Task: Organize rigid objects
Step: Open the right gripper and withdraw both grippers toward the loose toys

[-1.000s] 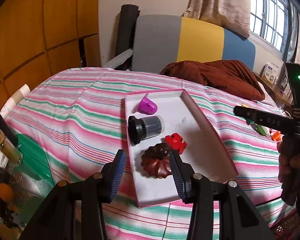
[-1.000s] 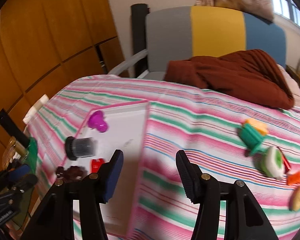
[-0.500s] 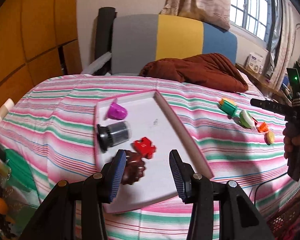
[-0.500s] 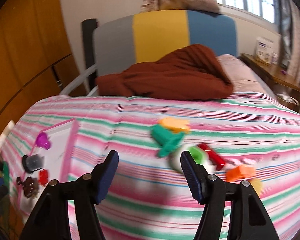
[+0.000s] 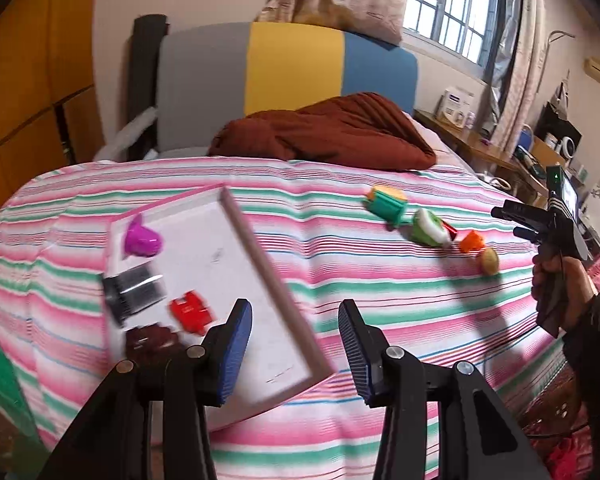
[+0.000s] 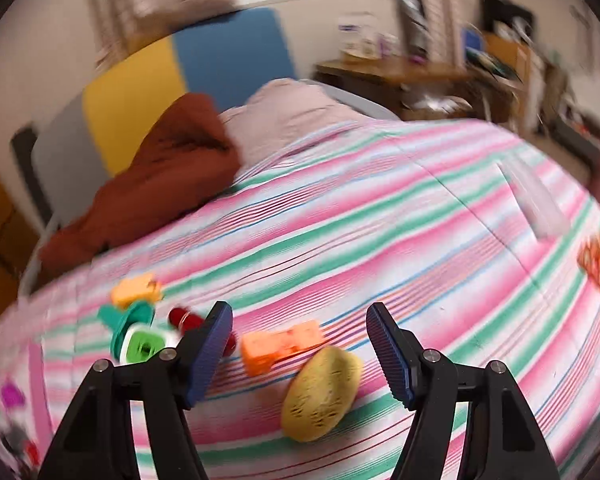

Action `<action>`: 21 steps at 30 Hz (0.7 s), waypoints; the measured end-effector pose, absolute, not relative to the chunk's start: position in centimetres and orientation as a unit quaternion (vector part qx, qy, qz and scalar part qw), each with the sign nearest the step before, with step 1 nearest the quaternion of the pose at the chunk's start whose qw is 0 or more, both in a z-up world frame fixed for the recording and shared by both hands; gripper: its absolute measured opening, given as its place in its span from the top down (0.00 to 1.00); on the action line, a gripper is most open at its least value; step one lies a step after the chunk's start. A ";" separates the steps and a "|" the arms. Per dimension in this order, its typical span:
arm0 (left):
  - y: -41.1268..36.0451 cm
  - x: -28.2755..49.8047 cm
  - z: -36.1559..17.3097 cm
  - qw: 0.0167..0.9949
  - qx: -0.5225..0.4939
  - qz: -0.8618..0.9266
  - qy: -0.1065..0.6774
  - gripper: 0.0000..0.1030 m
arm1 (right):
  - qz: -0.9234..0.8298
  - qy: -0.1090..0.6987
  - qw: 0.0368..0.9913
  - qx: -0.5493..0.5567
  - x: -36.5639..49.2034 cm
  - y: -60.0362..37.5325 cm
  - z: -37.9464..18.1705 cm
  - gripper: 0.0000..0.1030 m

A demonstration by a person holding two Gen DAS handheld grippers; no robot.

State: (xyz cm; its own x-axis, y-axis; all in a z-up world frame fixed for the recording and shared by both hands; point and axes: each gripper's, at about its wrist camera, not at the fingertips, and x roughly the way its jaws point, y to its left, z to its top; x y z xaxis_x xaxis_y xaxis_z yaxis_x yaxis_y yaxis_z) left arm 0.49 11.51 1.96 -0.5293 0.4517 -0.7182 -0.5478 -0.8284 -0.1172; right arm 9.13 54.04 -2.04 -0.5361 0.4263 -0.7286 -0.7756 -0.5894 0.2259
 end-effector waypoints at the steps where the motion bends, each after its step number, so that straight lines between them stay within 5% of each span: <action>1: 12.5 0.3 1.8 0.293 -0.398 0.867 0.063 0.56 | 0.829 0.285 0.364 -0.315 9.4 54.3 -2.1 0.31; 21: 26.7 -7.1 -1.3 0.362 -0.505 0.784 0.005 0.60 | 0.842 0.300 0.325 -0.307 9.0 53.8 -1.3 0.30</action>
